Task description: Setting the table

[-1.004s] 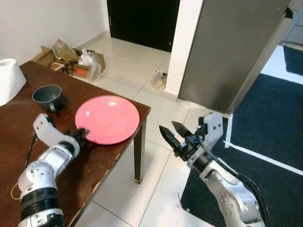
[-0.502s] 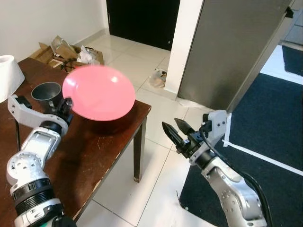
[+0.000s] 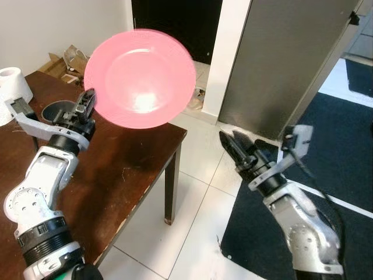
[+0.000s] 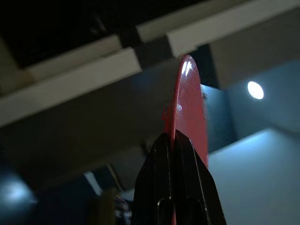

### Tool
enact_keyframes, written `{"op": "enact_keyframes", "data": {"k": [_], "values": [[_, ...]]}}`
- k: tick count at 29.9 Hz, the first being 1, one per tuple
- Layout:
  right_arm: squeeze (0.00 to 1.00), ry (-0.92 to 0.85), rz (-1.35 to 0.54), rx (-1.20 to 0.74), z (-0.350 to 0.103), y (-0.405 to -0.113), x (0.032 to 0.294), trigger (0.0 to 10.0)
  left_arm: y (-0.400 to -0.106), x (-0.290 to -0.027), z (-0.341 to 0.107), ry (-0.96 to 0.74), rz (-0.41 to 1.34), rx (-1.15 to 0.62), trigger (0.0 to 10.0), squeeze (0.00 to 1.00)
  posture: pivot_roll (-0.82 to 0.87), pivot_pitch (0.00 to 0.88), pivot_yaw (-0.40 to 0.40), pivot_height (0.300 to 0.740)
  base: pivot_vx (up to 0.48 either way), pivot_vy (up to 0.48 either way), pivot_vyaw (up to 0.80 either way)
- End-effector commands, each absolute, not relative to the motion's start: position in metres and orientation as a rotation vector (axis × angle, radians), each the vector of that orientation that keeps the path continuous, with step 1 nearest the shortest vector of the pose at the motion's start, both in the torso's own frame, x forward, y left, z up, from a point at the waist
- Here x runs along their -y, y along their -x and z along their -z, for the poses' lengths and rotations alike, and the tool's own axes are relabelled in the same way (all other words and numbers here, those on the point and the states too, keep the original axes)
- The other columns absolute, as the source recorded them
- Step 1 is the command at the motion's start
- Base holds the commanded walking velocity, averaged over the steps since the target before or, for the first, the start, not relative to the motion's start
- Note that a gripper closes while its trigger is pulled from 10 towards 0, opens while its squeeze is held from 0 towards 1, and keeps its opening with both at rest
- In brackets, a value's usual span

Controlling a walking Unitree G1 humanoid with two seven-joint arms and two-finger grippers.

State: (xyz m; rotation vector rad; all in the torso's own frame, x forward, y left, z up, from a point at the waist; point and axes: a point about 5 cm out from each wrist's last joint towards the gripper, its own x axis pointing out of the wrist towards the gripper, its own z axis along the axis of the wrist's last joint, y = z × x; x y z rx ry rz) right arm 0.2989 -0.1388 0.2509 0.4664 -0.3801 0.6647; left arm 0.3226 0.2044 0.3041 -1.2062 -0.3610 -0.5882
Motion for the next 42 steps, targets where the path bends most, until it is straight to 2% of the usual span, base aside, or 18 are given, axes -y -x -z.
{"op": "enact_keyframes", "data": {"k": [1,8,9,10,11,27,28,34,42], "values": [[0.0,-0.474,-0.698,0.381,-0.251,-0.293,0.141,10.0,-0.318,-0.195,-0.314,1.209,0.654,0.374,10.0,0.0,0.05,0.156,0.069,0.74,0.0,0.0,0.0],[0.0,-0.594,-0.736,0.437,-0.266,-0.286,0.145,10.0,-0.318,-0.178,-0.324,1.229,0.72,0.367,10.0,0.0,0.04,0.15,0.076,0.74,0.0,0.0,0.0],[0.13,-0.62,-0.731,0.453,-0.27,-0.286,0.148,10.0,-0.319,-0.177,-0.325,1.234,0.723,0.37,10.0,0.0,0.03,0.149,0.077,0.74,0.0,0.0,0.0],[0.13,-0.637,-0.728,0.461,-0.272,-0.286,0.15,10.0,-0.319,-0.176,-0.326,1.239,0.724,0.371,10.0,0.0,0.03,0.149,0.077,0.74,0.0,0.0,0.0],[1.0,-0.655,-0.72,0.47,-0.274,-0.286,0.153,10.0,-0.32,-0.176,-0.327,1.243,0.727,0.375,10.0,0.0,0.03,0.147,0.077,0.74,0.0,0.0,0.0],[1.0,-0.764,-0.815,0.568,-0.298,-0.275,0.163,10.0,-0.324,-0.177,-0.342,1.256,0.73,0.413,10.0,0.0,0.03,0.141,0.081,0.74,0.0,0.0,0.0],[0.0,-0.778,-0.832,0.582,-0.302,-0.273,0.163,10.0,-0.324,-0.176,-0.343,1.256,0.735,0.412,10.0,0.0,0.03,0.141,0.081,0.74,0.0,0.0,0.0],[0.0,-0.791,-0.886,0.612,-0.312,-0.271,0.16,10.0,-0.324,-0.172,-0.344,1.255,0.751,0.398,10.0,0.0,0.03,0.137,0.082,0.74,0.0,0.0,0.0],[0.0,-0.828,-0.877,0.556,-0.306,-0.28,0.155,10.0,-0.32,-0.153,-0.335,1.245,0.807,0.323,10.0,0.0,0.03,0.138,0.082,0.74,0.0,0.0,0.0]]}}
